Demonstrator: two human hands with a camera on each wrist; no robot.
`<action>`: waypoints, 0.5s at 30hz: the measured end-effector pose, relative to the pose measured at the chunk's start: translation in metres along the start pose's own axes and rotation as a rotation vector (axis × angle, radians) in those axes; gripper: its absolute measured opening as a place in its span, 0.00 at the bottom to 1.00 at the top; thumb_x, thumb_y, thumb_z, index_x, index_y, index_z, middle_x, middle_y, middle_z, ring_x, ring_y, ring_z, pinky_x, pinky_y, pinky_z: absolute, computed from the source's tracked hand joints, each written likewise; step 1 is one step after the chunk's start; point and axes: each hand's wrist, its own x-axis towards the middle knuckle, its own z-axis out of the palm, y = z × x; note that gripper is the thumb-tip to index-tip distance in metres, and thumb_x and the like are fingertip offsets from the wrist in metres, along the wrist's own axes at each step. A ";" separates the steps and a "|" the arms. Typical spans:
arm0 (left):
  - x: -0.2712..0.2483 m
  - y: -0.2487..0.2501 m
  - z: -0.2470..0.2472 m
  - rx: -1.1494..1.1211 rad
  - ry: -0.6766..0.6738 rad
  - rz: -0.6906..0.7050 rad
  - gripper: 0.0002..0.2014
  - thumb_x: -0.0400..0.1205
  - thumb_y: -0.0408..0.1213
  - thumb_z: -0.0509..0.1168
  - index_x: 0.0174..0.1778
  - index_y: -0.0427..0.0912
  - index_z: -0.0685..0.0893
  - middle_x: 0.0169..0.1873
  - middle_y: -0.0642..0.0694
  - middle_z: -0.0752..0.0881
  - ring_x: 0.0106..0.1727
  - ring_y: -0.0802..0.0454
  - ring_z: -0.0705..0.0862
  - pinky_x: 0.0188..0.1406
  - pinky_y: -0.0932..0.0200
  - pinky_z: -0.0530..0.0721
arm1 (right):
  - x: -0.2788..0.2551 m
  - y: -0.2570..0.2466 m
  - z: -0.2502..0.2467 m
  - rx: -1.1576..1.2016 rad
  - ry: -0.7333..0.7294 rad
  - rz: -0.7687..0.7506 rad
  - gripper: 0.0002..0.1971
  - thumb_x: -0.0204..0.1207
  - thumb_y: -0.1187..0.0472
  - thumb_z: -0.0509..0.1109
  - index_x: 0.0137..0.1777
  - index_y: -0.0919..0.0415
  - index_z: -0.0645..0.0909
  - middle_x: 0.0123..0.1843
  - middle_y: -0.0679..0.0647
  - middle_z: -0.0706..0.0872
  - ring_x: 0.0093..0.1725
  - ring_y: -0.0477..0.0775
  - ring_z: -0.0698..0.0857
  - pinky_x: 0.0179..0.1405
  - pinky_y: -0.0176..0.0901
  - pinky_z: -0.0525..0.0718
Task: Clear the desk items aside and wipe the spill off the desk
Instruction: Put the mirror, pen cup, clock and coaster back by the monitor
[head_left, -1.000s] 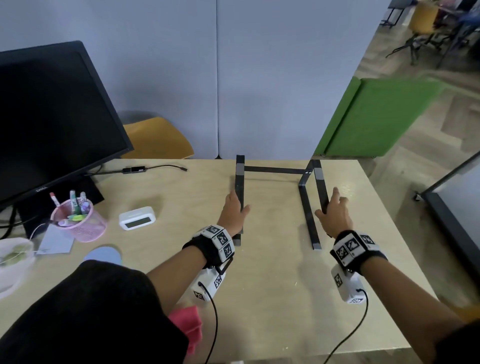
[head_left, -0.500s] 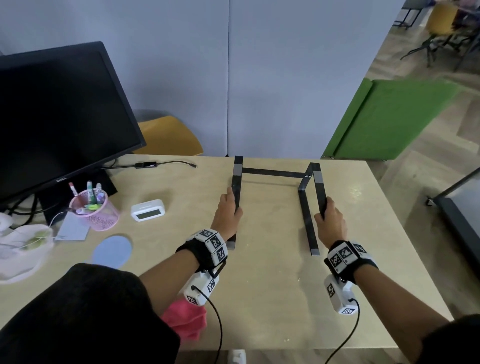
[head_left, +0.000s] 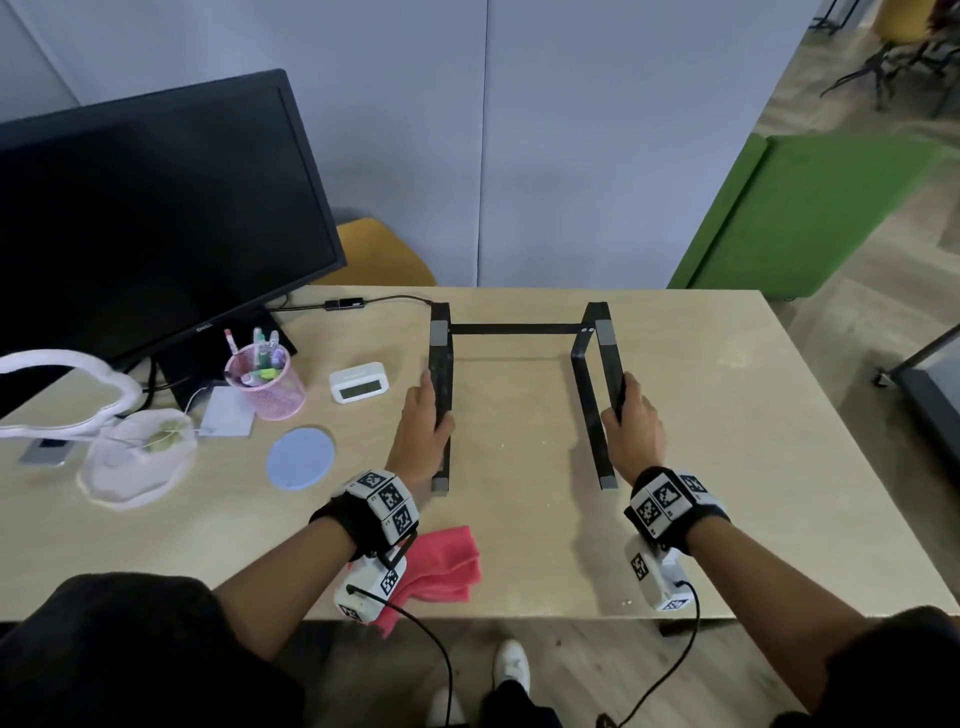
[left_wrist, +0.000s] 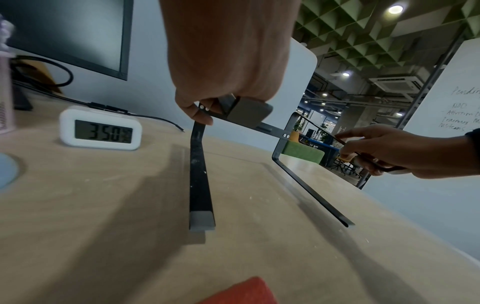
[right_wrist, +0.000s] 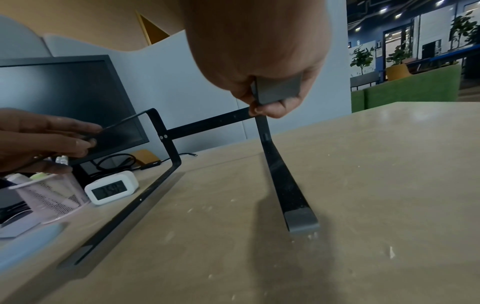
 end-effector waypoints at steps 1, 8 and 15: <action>-0.004 -0.002 -0.003 0.004 -0.002 -0.001 0.32 0.85 0.33 0.57 0.83 0.35 0.49 0.70 0.34 0.69 0.73 0.40 0.69 0.73 0.55 0.67 | -0.004 -0.003 0.002 -0.003 -0.002 -0.002 0.25 0.79 0.66 0.59 0.76 0.66 0.61 0.57 0.69 0.83 0.49 0.71 0.82 0.41 0.53 0.77; -0.021 -0.019 -0.011 0.042 -0.030 -0.006 0.33 0.86 0.35 0.57 0.83 0.35 0.49 0.68 0.34 0.70 0.71 0.39 0.72 0.72 0.50 0.70 | -0.027 -0.009 0.014 -0.012 -0.012 0.027 0.24 0.80 0.65 0.59 0.76 0.65 0.61 0.57 0.68 0.83 0.48 0.70 0.82 0.39 0.50 0.75; -0.026 -0.024 -0.010 0.049 -0.088 -0.002 0.34 0.86 0.38 0.58 0.84 0.38 0.47 0.70 0.34 0.69 0.72 0.39 0.71 0.71 0.49 0.72 | -0.036 -0.006 0.021 -0.011 -0.038 0.082 0.23 0.80 0.66 0.58 0.75 0.65 0.61 0.60 0.69 0.81 0.49 0.72 0.82 0.39 0.49 0.74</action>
